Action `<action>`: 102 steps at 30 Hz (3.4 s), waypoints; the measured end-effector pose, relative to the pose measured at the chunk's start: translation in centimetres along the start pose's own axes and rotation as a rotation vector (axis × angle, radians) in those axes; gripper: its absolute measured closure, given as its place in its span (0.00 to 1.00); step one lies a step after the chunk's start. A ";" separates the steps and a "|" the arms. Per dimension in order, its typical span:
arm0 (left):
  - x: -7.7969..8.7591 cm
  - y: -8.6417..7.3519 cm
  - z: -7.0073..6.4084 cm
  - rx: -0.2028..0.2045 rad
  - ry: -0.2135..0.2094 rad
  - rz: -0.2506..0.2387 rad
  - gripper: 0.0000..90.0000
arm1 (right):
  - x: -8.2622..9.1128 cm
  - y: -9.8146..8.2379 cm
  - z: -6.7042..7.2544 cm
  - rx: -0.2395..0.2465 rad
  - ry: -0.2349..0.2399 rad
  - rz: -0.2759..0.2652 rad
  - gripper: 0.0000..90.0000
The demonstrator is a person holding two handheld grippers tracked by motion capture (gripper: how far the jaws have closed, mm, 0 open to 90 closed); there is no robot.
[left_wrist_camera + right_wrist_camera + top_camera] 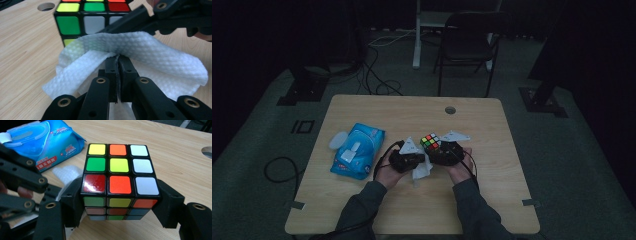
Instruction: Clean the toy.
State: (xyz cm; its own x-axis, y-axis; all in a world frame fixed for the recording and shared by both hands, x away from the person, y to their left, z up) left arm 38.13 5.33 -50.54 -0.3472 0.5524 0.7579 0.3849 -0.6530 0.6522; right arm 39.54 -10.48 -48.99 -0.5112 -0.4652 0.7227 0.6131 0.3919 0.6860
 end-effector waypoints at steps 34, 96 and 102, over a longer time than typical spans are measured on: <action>-1.7 1.7 -1.1 0.026 -0.014 -0.077 0.97 | -0.2 0.8 -0.6 -0.158 0.021 -0.026 0.38; -2.6 2.1 -1.2 0.056 0.003 -0.133 0.98 | -0.1 0.7 -0.7 -0.230 0.109 -0.045 0.38; -3.0 1.8 -1.2 0.055 0.012 -0.103 0.98 | 0.1 0.8 -0.7 -0.234 0.109 -0.054 0.38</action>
State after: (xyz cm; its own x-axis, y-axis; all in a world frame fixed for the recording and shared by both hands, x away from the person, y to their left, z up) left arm 38.84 1.87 -51.71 -0.3974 0.6082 0.6871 0.3930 -0.5638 0.7264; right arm 40.46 -10.77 -48.41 -0.4868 -0.5679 0.6637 0.7160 0.1759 0.6756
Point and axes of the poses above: each handheld gripper's, and its own axes: x roughly backward along the jaws, y roughly out of its top, z roughly to its left, the point moved 3 cm from there along -x, roughly forward along the jaws, and after that the axes turned 13 degrees about z, right-handed, at the moved point
